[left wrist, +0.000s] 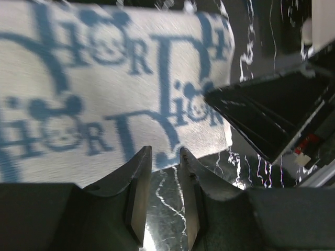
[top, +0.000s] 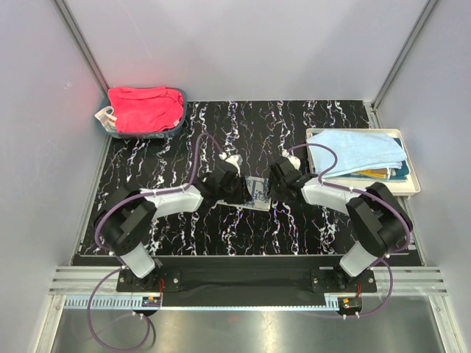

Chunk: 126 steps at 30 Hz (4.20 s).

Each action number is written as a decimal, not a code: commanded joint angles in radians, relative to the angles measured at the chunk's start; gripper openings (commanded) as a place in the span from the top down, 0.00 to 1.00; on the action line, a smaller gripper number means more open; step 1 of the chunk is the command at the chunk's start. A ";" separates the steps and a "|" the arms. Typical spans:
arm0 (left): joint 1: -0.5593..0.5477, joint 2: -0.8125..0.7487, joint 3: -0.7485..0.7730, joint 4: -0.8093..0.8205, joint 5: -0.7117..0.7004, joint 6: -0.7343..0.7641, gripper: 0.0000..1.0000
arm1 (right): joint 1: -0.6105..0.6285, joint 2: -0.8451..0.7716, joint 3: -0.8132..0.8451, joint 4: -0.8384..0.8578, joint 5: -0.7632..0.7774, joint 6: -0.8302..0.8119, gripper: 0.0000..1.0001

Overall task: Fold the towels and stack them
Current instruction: Neatly place the folded towel into the bin

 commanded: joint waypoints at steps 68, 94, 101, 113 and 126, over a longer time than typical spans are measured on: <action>-0.016 -0.554 0.216 -0.673 -0.160 0.332 0.60 | -0.282 -0.055 0.708 -0.490 0.419 -0.849 1.00; 0.007 -0.531 0.138 -0.629 -0.045 0.372 0.61 | -0.330 -0.043 1.077 -0.680 0.318 -0.846 1.00; 0.013 -0.523 0.136 -0.629 -0.031 0.374 0.61 | -0.344 -0.027 1.100 -0.682 0.314 -0.846 1.00; 0.021 -0.513 0.130 -0.621 -0.002 0.374 0.61 | -0.546 0.023 1.039 -0.652 0.199 -0.782 1.00; 0.028 -0.491 0.118 -0.618 0.020 0.372 0.61 | -0.755 0.146 0.915 -0.545 0.091 -0.733 1.00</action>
